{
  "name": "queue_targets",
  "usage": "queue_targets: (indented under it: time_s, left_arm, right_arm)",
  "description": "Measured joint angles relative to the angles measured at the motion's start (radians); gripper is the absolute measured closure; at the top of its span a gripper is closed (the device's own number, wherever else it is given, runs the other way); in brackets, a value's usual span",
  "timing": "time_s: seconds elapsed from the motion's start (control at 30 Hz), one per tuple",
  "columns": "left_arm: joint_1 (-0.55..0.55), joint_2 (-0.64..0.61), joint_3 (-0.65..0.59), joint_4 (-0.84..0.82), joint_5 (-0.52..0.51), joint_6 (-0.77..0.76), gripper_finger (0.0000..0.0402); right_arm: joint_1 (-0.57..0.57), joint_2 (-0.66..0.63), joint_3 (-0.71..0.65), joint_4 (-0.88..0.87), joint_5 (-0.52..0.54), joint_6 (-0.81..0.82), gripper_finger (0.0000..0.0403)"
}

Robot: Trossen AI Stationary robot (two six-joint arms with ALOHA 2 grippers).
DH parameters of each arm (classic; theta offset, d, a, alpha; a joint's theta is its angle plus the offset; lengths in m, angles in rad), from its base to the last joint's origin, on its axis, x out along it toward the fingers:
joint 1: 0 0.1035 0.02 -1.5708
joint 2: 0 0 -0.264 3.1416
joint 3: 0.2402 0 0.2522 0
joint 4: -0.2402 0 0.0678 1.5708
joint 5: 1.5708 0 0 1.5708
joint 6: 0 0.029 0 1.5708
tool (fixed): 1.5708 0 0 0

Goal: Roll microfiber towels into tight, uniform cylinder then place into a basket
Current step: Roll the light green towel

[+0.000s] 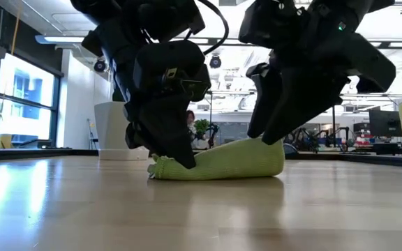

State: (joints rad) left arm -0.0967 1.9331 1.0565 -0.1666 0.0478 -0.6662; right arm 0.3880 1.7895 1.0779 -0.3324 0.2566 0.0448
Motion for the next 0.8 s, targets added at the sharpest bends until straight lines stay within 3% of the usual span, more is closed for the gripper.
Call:
queue_targets:
  time_s: [0.4,0.63,0.8]
  left_arm:
    - [0.039,0.000,-0.001,-0.029,-0.017,0.015,0.0307]
    - [0.094,-0.002,0.000,-0.059,-0.072,0.028,0.0320]
    - [0.134,-0.004,0.001,-0.086,-0.064,0.050,0.0336]
  right_arm:
    - [-0.035,0.003,0.000,-0.006,-0.011,-0.061,0.0231]
    - [-0.066,0.003,0.000,-0.009,0.096,-0.166,0.0231]
    - [-0.174,0.003,0.000,-0.039,0.023,-0.204,0.0231]
